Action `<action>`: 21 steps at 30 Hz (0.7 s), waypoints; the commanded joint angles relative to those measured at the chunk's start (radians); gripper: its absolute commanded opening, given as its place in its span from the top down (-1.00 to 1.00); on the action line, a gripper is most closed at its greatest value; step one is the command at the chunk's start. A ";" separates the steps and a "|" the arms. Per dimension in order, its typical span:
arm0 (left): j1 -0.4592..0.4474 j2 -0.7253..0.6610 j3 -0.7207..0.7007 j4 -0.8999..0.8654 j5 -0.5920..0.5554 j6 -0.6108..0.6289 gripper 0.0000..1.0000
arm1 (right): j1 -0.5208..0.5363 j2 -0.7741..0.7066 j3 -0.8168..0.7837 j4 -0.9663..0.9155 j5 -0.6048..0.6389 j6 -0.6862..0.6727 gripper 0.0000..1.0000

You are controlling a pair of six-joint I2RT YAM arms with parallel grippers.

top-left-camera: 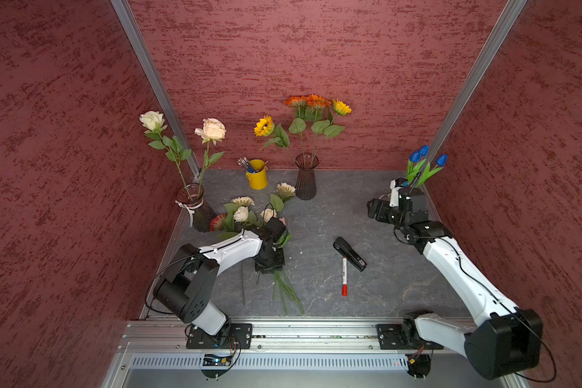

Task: Arrange the flowers in different vases according to their variety
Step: Pick up the flower at the center of the board.

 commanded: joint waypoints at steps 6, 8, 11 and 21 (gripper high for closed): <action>-0.028 -0.165 -0.006 -0.023 -0.093 -0.028 0.16 | 0.027 -0.003 -0.004 -0.012 -0.007 0.009 -0.81; -0.025 -0.195 0.002 -0.012 -0.092 -0.035 0.15 | 0.033 -0.005 -0.009 -0.011 -0.004 0.011 -0.81; -0.007 -0.185 0.017 -0.001 -0.066 -0.034 0.14 | 0.037 -0.011 -0.013 -0.009 0.001 0.015 -0.81; 0.017 -0.045 -0.033 0.193 0.041 -0.039 0.17 | 0.038 -0.013 -0.005 -0.019 0.009 0.005 -0.81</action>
